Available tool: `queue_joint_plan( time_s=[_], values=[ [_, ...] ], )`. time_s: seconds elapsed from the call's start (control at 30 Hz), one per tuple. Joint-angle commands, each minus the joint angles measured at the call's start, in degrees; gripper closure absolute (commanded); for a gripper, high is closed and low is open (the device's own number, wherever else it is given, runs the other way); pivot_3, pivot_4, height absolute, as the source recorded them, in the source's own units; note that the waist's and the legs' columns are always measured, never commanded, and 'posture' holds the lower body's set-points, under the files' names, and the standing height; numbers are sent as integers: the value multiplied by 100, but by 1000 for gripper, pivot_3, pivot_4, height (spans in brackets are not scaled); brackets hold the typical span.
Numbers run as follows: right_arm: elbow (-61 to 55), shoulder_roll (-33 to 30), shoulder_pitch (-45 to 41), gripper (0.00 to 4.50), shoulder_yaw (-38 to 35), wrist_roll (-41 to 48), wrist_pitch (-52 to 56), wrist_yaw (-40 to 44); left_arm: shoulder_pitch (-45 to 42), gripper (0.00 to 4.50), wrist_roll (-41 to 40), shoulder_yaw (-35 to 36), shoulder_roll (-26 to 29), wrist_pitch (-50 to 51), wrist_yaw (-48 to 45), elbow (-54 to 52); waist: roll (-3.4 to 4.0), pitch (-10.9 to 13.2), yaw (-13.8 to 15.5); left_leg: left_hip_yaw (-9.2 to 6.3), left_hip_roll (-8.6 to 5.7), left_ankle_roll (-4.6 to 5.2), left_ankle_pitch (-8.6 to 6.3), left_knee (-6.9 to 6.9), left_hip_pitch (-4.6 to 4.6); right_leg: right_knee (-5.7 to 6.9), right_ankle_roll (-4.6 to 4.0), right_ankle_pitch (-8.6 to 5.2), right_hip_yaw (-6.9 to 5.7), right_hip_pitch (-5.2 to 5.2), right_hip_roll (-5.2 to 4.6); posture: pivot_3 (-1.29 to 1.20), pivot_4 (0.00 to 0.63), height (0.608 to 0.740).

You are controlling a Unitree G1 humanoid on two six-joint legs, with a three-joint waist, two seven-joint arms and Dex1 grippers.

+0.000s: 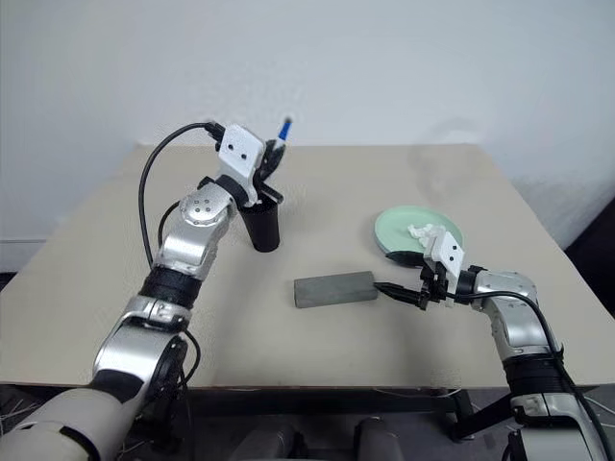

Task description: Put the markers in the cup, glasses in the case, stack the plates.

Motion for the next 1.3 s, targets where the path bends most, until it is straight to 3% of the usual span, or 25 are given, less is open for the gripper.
queue_joint_plan(
  time_s=[0.03,0.3,0.47,0.73,1.03,1.3],
  values=[
    [-165,-11,-171,816,-104,49,-61,-72,-512,4395,362,170,-12,-1280,766,1154,0,0,5,0,0,0,0,0,-2,-3,1,1,0,-1,0,0,0,740],
    [-522,-48,-43,816,-298,380,234,-75,-790,4395,514,231,-164,-2370,1112,2626,-3,0,35,0,-1,2,-1,1,-8,-6,3,3,-3,0,-4,0,0,740],
    [-911,-82,-20,816,-522,907,911,-66,-829,4395,530,318,-223,-2523,1195,2926,-3,0,32,0,-1,6,-4,1,-9,-9,6,5,-3,0,-5,0,0,740],
    [-1101,-110,49,816,-564,969,1133,-87,-824,4395,521,452,-376,-2564,1238,3127,-3,0,31,1,0,6,-4,1,-9,-9,7,5,-5,0,-5,0,0,740],
    [-1160,-109,95,816,-590,933,1138,-118,-827,1455,510,610,-469,-2548,1220,3140,-3,0,31,2,1,6,-4,2,-8,-7,8,5,-6,0,-5,0,0,740],
    [-1074,-34,19,816,-523,875,1068,-158,-941,1455,330,787,-426,-2515,873,2938,-4,0,31,1,1,5,-4,2,-9,-7,8,5,-6,0,-5,0,0,740]
  ],
)
